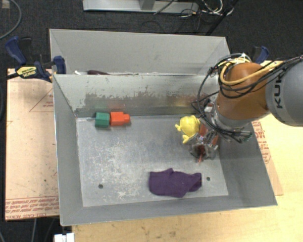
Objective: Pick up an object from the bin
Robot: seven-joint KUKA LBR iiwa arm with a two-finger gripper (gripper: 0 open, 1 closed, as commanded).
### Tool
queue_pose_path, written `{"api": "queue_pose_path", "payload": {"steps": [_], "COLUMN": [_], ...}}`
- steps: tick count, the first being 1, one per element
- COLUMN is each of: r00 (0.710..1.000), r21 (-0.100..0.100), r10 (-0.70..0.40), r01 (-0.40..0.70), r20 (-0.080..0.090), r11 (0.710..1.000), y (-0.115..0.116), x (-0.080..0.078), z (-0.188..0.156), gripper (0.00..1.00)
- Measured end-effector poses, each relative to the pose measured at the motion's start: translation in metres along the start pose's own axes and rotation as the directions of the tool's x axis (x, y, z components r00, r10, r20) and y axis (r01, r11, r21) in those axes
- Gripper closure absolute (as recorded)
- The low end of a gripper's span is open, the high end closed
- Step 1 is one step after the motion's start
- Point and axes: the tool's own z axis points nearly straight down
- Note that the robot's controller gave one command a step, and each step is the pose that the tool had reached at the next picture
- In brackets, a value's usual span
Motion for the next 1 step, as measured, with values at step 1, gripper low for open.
{"api": "queue_pose_path", "payload": {"steps": [1], "r00": [1.000], "r21": [0.000], "r10": [0.000], "r01": [0.000], "r20": [0.000], "r11": [1.000], "y": [-0.0001], "x": [0.0001], "z": [0.0000], "gripper": [1.00]}}
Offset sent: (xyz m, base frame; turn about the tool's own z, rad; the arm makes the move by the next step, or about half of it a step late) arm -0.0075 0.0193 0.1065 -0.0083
